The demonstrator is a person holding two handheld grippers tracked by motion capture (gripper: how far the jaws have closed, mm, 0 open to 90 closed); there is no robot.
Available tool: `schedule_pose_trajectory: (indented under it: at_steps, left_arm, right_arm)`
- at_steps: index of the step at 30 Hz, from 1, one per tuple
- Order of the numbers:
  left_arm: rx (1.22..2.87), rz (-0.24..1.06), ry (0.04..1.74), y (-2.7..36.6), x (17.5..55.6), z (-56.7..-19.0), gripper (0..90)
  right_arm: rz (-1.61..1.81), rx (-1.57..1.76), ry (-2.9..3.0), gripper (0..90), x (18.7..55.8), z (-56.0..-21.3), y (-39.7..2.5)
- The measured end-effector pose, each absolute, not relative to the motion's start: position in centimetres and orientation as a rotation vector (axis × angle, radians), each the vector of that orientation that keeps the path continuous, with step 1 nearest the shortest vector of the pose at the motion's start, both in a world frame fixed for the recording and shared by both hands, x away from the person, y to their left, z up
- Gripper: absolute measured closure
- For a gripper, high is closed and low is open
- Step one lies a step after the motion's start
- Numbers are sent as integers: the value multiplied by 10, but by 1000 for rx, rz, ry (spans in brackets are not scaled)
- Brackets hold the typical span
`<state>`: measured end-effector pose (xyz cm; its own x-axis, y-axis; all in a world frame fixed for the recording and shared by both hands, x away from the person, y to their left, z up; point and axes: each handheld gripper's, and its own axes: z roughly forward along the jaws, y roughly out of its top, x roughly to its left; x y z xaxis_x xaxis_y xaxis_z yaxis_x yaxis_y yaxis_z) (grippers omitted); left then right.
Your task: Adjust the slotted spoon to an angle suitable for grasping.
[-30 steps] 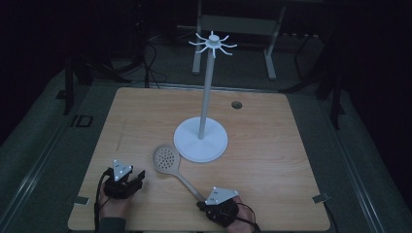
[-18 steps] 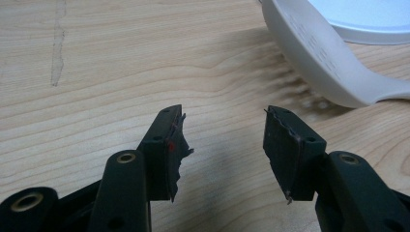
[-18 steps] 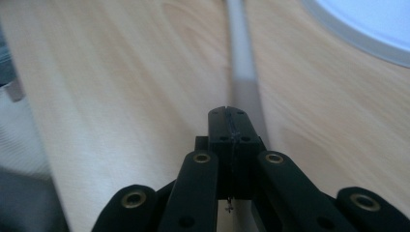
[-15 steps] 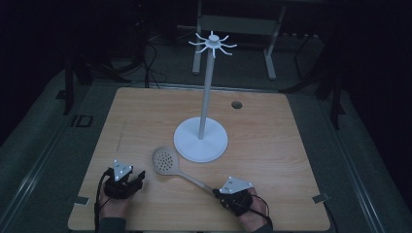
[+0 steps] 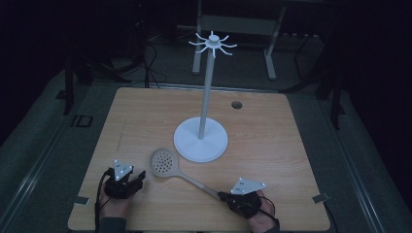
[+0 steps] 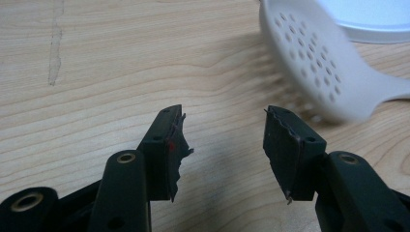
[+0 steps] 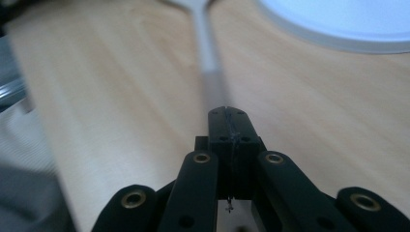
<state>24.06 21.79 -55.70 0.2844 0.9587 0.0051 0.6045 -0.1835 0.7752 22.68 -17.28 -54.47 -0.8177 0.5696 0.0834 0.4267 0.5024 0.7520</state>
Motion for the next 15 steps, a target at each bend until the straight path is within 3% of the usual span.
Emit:
schedule_pose_trajectory:
  at_steps: [15]
  left_arm:
    - [1876,675,1403,218,240,-556,493]
  right_arm:
    - [1029,842,2648,900,220,-560,-178]
